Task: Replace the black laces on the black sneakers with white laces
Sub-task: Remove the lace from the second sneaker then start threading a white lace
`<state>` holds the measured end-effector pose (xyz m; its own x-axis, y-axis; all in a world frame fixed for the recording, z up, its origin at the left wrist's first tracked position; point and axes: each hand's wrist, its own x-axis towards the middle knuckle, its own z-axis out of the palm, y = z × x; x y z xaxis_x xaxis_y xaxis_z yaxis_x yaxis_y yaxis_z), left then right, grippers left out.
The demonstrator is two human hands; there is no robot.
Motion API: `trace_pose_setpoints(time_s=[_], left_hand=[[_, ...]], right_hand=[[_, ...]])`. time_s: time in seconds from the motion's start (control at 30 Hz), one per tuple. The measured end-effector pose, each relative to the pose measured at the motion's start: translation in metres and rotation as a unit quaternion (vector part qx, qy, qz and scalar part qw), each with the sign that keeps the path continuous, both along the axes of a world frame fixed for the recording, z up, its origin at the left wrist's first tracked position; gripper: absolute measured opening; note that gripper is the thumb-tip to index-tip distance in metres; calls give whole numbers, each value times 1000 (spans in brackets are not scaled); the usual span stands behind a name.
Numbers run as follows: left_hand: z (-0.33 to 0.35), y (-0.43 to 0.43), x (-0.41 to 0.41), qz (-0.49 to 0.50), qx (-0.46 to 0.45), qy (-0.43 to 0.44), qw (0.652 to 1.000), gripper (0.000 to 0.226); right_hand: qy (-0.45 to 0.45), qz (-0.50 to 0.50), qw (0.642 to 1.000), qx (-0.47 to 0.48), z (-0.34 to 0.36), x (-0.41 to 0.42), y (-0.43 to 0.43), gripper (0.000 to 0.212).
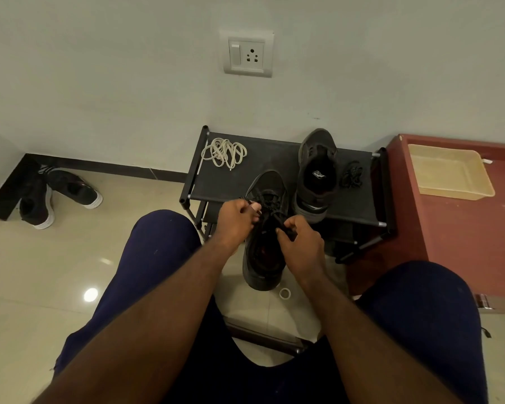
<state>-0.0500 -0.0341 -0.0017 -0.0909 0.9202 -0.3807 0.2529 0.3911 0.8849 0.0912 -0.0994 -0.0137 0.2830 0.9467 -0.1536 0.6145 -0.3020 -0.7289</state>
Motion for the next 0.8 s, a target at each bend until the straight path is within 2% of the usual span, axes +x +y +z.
trace_pose_setpoints(time_s=[0.07, 0.13, 0.2, 0.3, 0.37, 0.5, 0.7, 0.8], left_hand=[[8, 4, -2, 102, -1, -69, 992, 16], [13, 7, -8, 158, 1, -123, 980, 15], [14, 7, -10, 120, -24, -120, 985, 16], [8, -1, -5, -3, -74, -73, 995, 19], [3, -5, 0, -29, -65, -54, 996, 14], [5, -2, 1, 16, -21, 3, 1000, 20], [14, 5, -8, 149, 19, -72, 986, 21], [14, 3, -8, 119, 9, -61, 991, 22]], right_hand=[[4, -1, 1000, 0, 2, 0, 0, 14], [7, -1, 1000, -1, 2, 0, 0, 15], [6, -1, 1000, -2, 2, 0, 0, 15], [-2, -2, 1000, 0, 0, -1, 0, 13], [-3, 0, 1000, 0, 0, -1, 0, 13], [-4, 1, 1000, 0, 0, 0, -1, 16], [3, -4, 1000, 2, -3, 0, 2, 13], [0, -3, 1000, -1, -3, 0, 2, 14]])
